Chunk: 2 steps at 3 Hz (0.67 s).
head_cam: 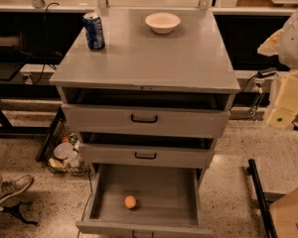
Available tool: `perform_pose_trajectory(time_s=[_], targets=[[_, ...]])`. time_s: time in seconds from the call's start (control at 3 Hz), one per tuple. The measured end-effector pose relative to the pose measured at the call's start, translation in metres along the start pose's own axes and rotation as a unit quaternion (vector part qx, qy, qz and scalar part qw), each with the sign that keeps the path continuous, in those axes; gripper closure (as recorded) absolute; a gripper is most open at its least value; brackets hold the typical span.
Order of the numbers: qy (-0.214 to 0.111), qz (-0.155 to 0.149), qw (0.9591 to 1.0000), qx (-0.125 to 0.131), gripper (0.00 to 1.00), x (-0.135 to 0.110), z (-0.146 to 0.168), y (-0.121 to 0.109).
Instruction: Pick orange from bottom drawer and place on counter
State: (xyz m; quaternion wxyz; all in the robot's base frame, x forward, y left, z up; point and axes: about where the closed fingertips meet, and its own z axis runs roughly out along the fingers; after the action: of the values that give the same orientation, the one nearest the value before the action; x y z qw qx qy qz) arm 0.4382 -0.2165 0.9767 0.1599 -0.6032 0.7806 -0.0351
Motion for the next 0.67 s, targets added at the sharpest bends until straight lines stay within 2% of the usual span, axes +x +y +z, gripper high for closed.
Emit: perform_pose_trajectory(time_s=[0.33,0.67], targets=[[0.0,0.0,1.0,0.0,0.0,0.0,0.0,0.0],[0.022,0.015,0.9996,-0.009,0.0,-0.003,0.03,0.013]])
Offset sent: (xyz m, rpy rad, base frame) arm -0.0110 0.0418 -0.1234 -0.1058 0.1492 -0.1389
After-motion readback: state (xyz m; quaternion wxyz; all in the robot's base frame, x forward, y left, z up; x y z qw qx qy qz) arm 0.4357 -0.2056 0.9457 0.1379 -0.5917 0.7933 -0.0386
